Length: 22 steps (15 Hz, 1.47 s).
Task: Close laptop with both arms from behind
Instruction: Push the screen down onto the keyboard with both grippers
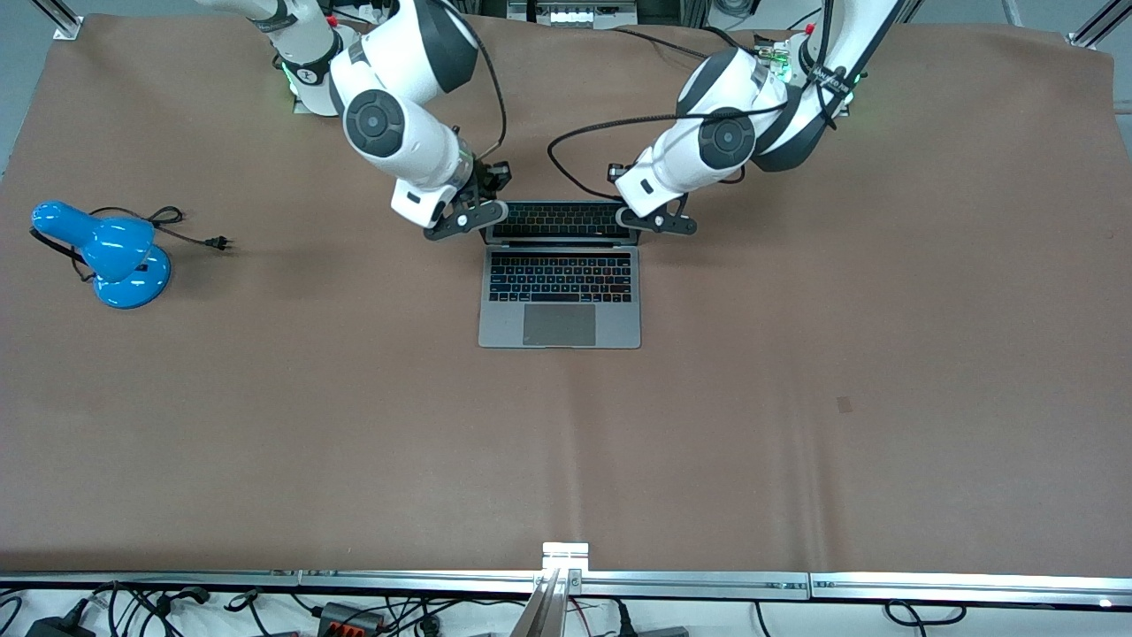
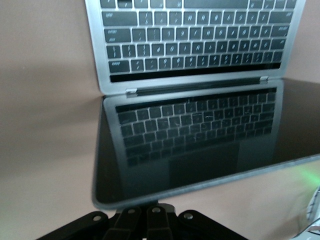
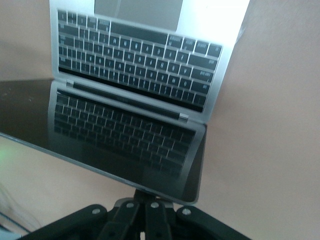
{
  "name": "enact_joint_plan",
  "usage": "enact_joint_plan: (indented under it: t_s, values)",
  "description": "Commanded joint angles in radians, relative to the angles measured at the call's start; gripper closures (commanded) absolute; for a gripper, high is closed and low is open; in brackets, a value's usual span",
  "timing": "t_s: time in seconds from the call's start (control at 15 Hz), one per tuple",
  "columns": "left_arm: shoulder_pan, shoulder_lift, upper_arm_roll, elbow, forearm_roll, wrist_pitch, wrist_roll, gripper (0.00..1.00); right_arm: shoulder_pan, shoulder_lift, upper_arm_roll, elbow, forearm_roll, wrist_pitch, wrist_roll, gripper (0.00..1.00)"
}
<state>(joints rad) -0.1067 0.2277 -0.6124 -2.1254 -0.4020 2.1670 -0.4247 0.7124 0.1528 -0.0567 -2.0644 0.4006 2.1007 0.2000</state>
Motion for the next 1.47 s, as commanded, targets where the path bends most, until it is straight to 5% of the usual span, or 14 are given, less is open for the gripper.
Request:
enact_joint_plan:
  t_s: [0.0, 0.87, 1.4]
  values:
    - [0.005, 0.088, 0.009, 0.093, 0.072, 0.0, -0.006, 1.0, -0.002, 0.048, 0.006, 0.021, 0.015, 0.079, 0.022, 1.0]
    - [-0.011, 0.429, 0.1, 0.413, 0.236, -0.001, -0.028, 1.0, -0.093, 0.368, 0.005, 0.326, -0.059, 0.12, 0.061, 1.0]
    - [-0.037, 0.547, 0.106, 0.43, 0.341, 0.098, -0.034, 1.0, -0.093, 0.608, -0.023, 0.5, -0.065, 0.125, 0.061, 1.0]
